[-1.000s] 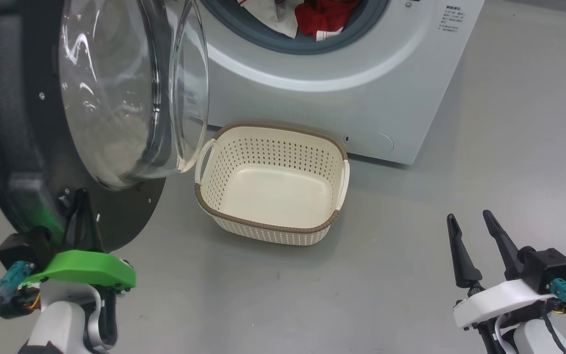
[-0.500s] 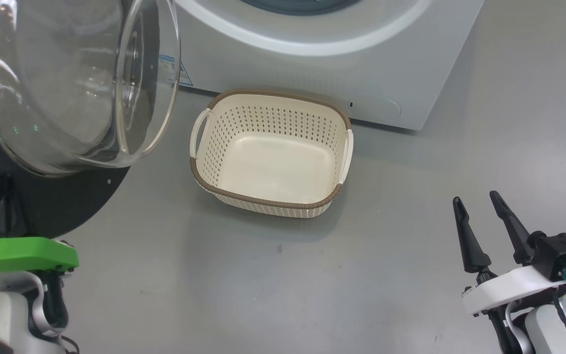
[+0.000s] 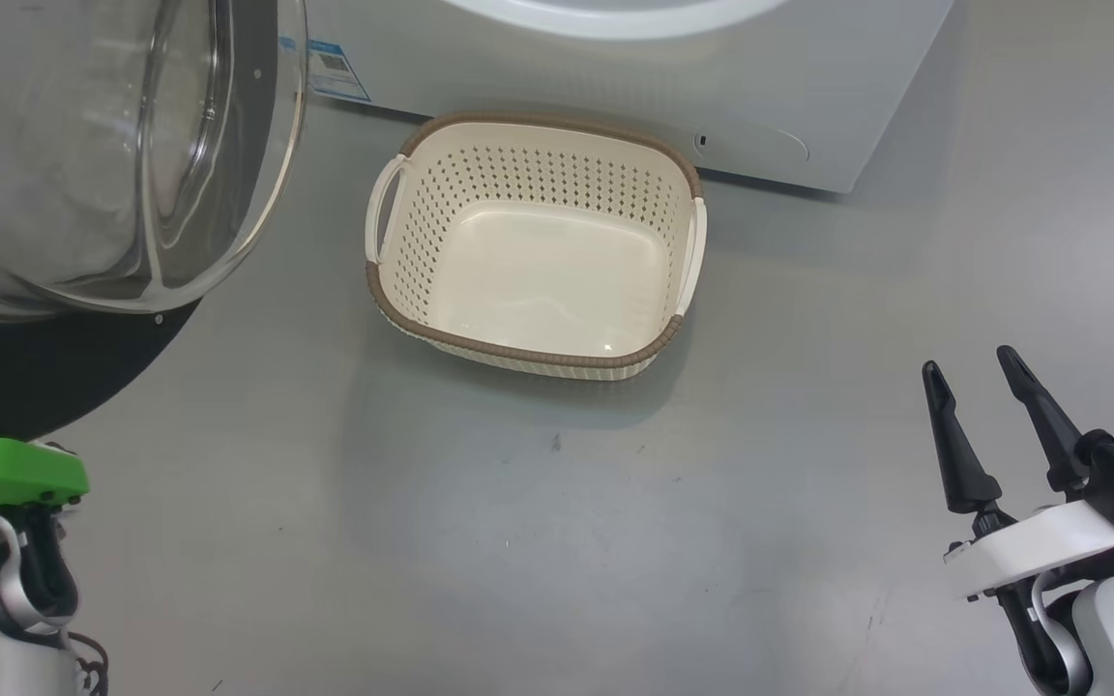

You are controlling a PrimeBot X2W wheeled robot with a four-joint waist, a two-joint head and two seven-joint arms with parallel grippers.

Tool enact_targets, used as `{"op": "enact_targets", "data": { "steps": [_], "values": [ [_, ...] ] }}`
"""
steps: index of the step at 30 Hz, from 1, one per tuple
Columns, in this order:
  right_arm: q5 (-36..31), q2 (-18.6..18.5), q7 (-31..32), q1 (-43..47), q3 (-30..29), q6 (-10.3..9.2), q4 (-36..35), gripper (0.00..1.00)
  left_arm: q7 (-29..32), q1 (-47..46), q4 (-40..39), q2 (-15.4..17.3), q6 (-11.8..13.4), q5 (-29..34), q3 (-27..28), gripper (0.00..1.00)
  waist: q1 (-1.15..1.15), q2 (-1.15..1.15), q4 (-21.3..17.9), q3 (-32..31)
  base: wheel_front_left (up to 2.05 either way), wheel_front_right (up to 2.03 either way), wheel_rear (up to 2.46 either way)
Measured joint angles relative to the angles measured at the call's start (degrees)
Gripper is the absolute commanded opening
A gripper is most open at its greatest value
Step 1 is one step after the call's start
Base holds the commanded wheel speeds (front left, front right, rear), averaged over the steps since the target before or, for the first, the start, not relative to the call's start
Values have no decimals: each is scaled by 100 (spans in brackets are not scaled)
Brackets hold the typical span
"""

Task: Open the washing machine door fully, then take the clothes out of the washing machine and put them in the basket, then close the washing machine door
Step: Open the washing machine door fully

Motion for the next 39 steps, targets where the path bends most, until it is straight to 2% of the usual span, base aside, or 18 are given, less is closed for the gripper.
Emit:
{"op": "enact_targets", "data": {
  "steps": [6, 15, 28, 39],
  "values": [
    [0, -99, 45, -18, -27, 0, -77, 100, -23, -86, 112, 49, 0, -105, 345, 0, 0, 0, 35, 167, 0, 0, 0],
    [1, -286, 71, -100, -127, 0, -193, 100, -63, -398, 304, 207, 25, -205, 560, 0, 0, 0, 92, 416, 0, 0, 0],
    [13, -287, 68, -107, -119, 0, -107, 100, -116, -517, 664, 199, 25, -118, 475, 0, 0, 0, 141, 288, 0, 0, 0],
    [124, -15, 42, -155, 11, 0, 91, 100, -118, -504, 813, 261, -35, 170, 129, 0, 0, 0, 100, -144, 0, 0, 0]
  ]
}}
